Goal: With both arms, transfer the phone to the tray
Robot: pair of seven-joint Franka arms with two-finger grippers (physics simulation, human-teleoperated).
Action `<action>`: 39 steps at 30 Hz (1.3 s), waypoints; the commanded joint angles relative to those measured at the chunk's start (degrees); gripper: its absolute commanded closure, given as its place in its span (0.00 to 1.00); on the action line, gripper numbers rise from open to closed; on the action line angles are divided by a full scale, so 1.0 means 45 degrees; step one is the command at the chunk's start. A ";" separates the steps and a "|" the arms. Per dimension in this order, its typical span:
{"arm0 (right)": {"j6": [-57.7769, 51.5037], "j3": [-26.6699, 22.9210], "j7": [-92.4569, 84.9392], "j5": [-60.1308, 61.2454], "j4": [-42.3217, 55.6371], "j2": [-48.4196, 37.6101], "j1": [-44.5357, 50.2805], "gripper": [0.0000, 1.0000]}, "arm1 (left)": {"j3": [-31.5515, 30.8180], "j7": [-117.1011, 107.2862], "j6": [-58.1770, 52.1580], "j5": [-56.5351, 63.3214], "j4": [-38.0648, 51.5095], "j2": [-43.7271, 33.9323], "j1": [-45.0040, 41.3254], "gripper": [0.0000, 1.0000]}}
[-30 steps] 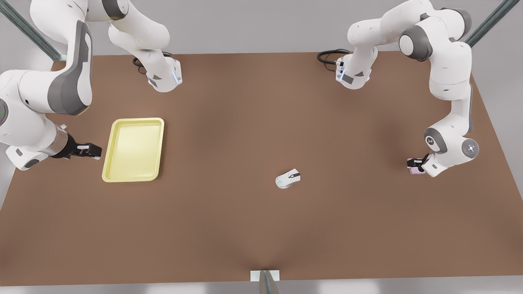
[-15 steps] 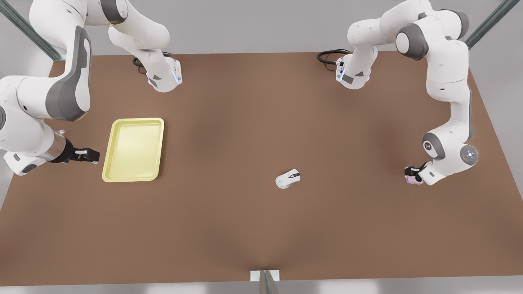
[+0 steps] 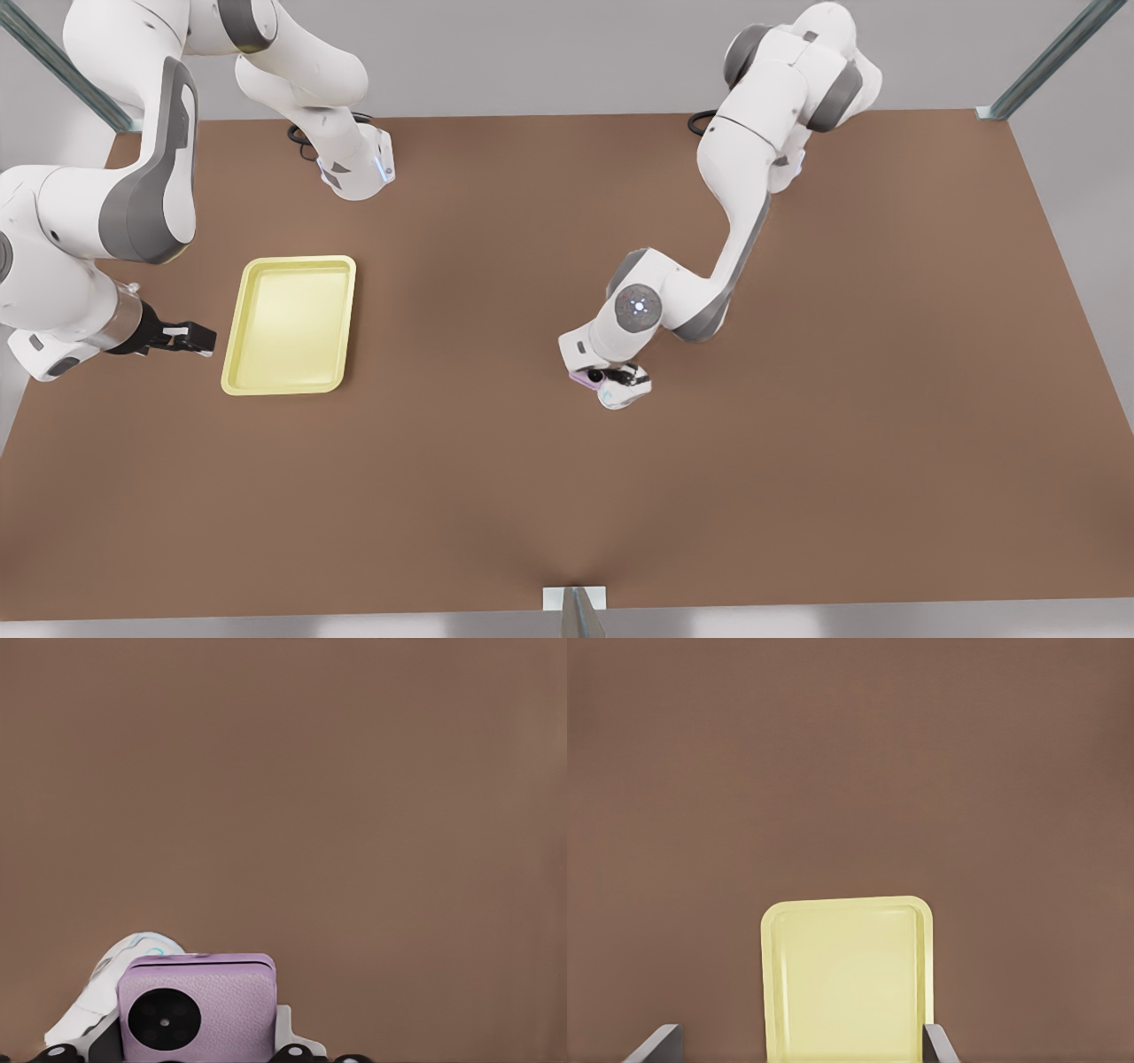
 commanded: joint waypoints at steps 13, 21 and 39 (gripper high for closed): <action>-0.0001 -0.0020 -0.0018 0.0007 -0.0013 0.0082 -0.0039 0.00 | 0.0027 -1.3634 0.3295 0.0830 0.3397 0.4126 -0.2117 0.19; 0.0312 0.0000 0.0138 0.0241 -0.0189 0.0004 -0.0039 0.00 | 0.0008 -1.0681 0.3334 0.0831 0.3397 0.4145 -0.2117 0.19; 0.2634 0.1991 0.6718 0.0710 0.0670 0.3011 0.4922 0.00 | 0.5319 0.4143 -0.7447 0.0206 0.3143 -0.0952 0.3625 0.00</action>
